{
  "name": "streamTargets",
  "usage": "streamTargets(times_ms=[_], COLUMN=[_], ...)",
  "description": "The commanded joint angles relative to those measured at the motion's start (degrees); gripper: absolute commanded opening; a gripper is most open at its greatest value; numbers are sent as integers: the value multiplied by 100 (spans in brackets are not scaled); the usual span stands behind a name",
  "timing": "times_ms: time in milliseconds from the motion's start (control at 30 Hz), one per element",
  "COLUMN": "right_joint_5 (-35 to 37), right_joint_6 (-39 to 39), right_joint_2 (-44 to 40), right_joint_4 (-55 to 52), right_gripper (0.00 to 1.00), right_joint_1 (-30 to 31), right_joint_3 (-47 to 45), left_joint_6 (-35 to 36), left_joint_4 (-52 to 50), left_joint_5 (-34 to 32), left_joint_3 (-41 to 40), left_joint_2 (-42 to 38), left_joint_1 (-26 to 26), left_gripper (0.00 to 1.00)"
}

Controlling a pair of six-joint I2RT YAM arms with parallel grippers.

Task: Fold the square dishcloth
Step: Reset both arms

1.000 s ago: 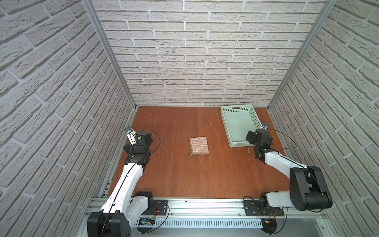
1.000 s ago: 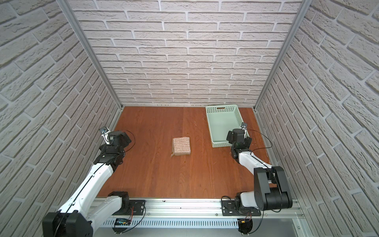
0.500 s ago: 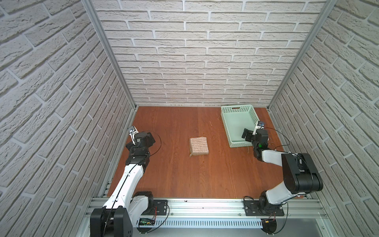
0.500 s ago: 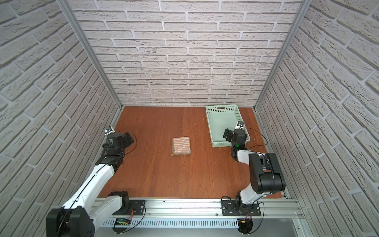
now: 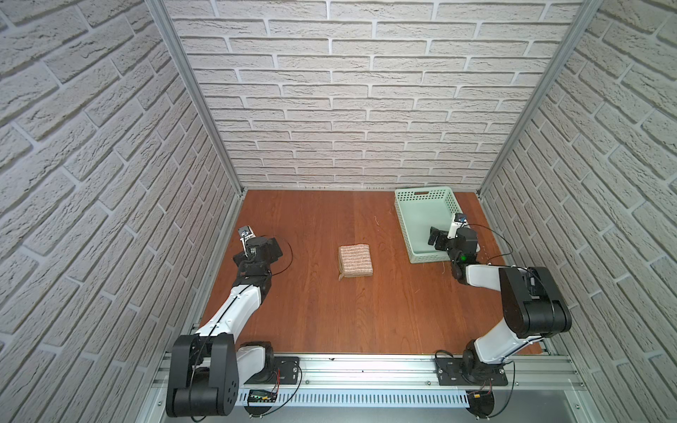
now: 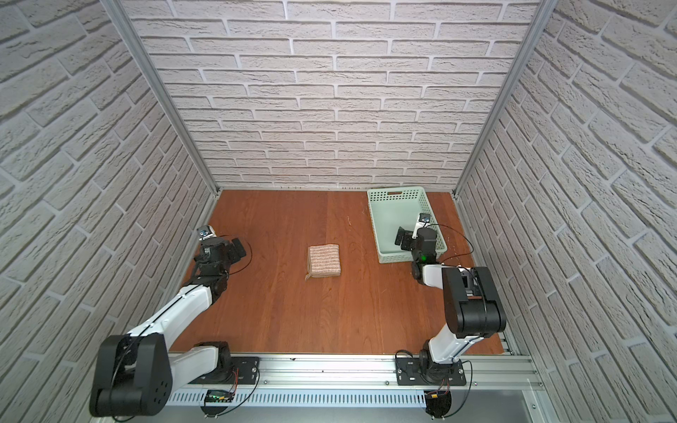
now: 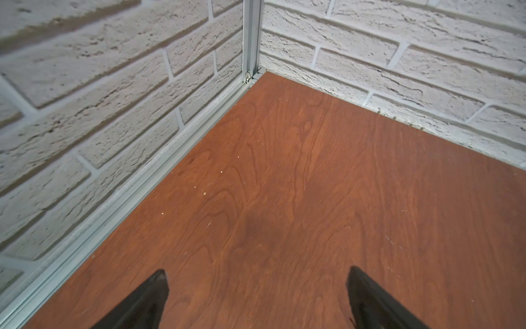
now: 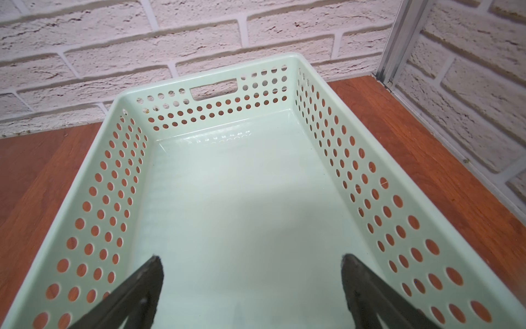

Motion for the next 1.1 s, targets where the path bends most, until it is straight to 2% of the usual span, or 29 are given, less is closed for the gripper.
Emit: streamTargets(times_ms=[0,200,467,633,800,867,1067], right_joint_5=[-208,-309,-234,-281,-34,141,-135], right_joint_6=[-120,-228,-150,-208,-667,-674,-648], right_joint_2=[87,90,-45,-692,-1640,-1837,-1987], right_joint_4=[3,66,415,329,-716,-560,-270], right_gripper=[99,99,99,99,99,99,99], right_joint_1=[-27,-27,-27,18,1,-41,-130], right_joint_3=[176,156,-101,-324,-498,-839,-1252], left_joint_6=[241,568,854,940,1043,1090,1204], left_joint_4=[912,1742,2570,2407,2717,2859,3299], left_joint_5=[12,-6,73,241,368,381,458], left_joint_3=[-127,-272,-807,-847,-1011,-1036,-990], left_joint_2=[227,518,278,357,412,514,1146], left_joint_1=[45,47,43,49,43,47,34], left_gripper=[98,98,98,98,98,98,98])
